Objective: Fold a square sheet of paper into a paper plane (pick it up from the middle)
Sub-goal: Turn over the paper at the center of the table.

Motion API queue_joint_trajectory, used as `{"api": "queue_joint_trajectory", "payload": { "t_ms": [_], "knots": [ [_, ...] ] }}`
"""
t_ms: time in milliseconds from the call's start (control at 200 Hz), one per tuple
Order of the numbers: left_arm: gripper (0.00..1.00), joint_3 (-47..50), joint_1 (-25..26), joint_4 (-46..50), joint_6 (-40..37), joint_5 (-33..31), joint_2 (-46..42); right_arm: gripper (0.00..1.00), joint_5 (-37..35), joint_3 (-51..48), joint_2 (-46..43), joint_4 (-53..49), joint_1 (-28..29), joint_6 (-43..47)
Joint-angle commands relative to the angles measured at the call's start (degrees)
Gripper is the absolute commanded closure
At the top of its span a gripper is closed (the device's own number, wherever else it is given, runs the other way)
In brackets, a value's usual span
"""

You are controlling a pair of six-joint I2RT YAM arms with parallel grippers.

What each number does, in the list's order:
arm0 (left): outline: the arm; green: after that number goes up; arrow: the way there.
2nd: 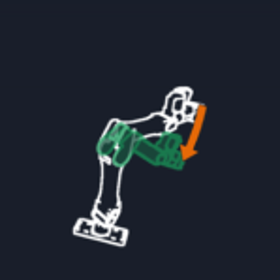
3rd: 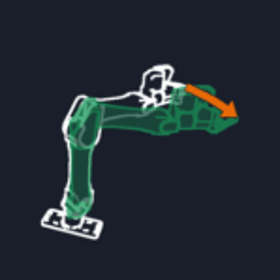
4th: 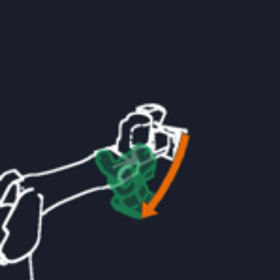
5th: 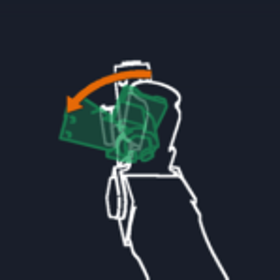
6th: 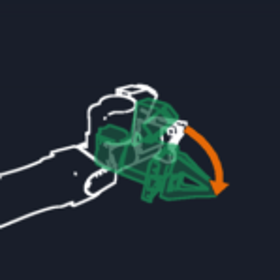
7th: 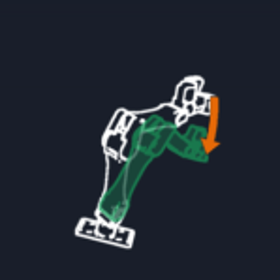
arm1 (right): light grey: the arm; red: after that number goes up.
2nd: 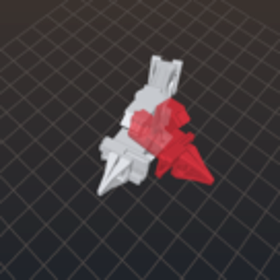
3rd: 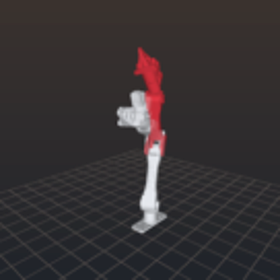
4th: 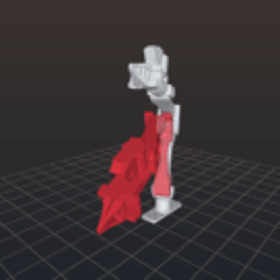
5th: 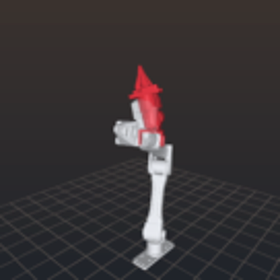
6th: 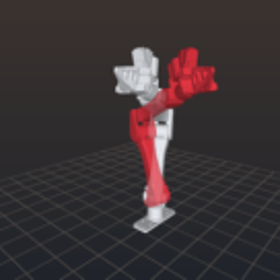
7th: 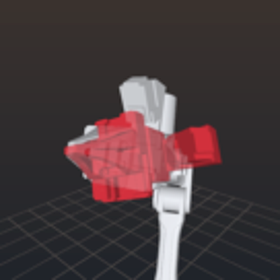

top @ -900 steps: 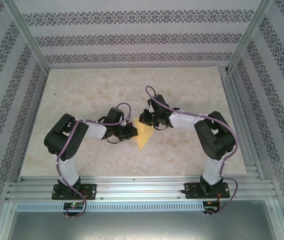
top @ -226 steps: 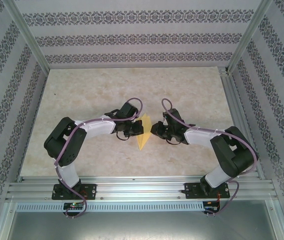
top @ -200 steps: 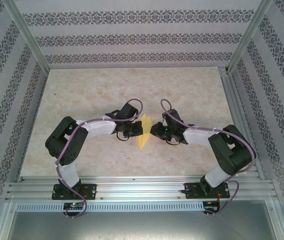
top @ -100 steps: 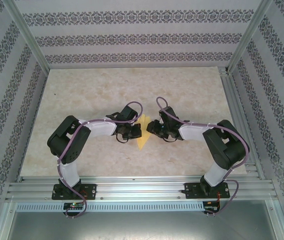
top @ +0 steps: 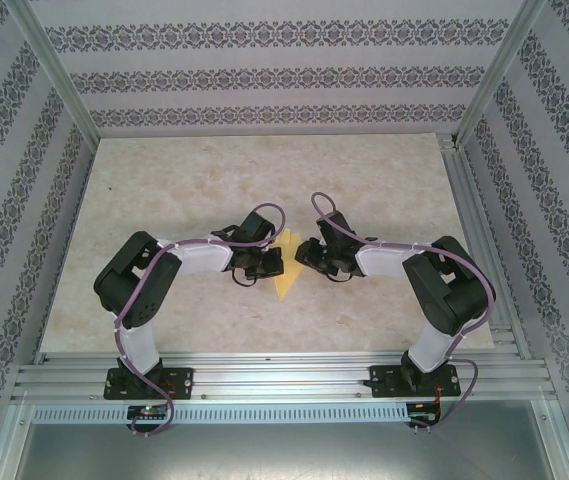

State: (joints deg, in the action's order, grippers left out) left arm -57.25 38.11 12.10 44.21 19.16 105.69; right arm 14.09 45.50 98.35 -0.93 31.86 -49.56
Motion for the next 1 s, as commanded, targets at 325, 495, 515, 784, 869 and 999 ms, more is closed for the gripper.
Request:
{"api": "queue_joint_trajectory", "payload": {
  "t_ms": [325,495,515,784,869,999],
  "knots": [
    [0.98,4.94,-1.33,-5.25,3.94,4.08,-0.98,0.69,4.22,-1.06,0.61,7.96,0.48,-1.15],
    [0.98,7.91,-2.79,-10.37,6.86,6.08,-2.74,0.66,4.36,-2.68,0.85,9.17,0.91,-1.98],
    [0.98,8.2,-2.94,-10.76,7.08,6.22,-2.92,0.66,4.79,-2.83,1.02,9.61,1.03,-2.08],
    [0.99,11.06,-3.73,-14.74,9.64,7.93,-3.91,0.66,8.06,-2.98,4.19,16.7,3.03,-2.58],
    [0.99,11.89,-3.97,-15.76,10.26,8.35,-4.5,0.65,8.37,-2.35,5.07,17.51,3.29,-2.05],
    [0.99,12.85,-4.43,-17.15,10.9,9.09,-5.27,0.66,9.39,-1.03,6.54,17.82,3.28,-1.24]
  ]
}}
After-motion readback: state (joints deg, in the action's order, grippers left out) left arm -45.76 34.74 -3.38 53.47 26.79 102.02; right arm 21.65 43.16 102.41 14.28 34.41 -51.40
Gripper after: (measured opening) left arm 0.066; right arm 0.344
